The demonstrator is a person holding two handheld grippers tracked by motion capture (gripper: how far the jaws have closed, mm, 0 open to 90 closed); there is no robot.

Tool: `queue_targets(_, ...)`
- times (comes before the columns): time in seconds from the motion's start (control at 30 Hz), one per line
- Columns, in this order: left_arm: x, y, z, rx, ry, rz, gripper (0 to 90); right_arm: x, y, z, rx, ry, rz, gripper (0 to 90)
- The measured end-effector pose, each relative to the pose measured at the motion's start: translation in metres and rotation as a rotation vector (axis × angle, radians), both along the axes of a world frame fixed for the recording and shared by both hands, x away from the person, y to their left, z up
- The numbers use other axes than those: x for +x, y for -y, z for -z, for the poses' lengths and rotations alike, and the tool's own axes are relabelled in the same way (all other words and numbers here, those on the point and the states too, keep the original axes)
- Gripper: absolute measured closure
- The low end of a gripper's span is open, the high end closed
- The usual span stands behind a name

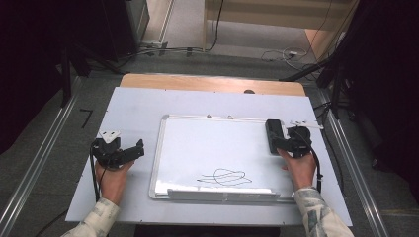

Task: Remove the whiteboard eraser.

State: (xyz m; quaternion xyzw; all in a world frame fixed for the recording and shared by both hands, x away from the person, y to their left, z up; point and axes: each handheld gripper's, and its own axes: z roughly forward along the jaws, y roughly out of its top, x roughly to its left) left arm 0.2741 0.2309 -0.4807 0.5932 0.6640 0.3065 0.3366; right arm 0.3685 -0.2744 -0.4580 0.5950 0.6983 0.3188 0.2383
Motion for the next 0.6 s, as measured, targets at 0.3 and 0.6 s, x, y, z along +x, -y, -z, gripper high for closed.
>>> queue_targets(0.3, 0.0, -0.001, 0.001, -0.001, -0.001, 0.001, 1.6, 0.028, -0.013, 0.005, -0.019, -0.013, 0.025, 23.0)
queue_targets(0.6, 0.0, -0.001, 0.001, 0.002, -0.009, 0.007, 1.7, 0.043, -0.016, 0.017, -0.035, -0.064, 0.054, 27.7)
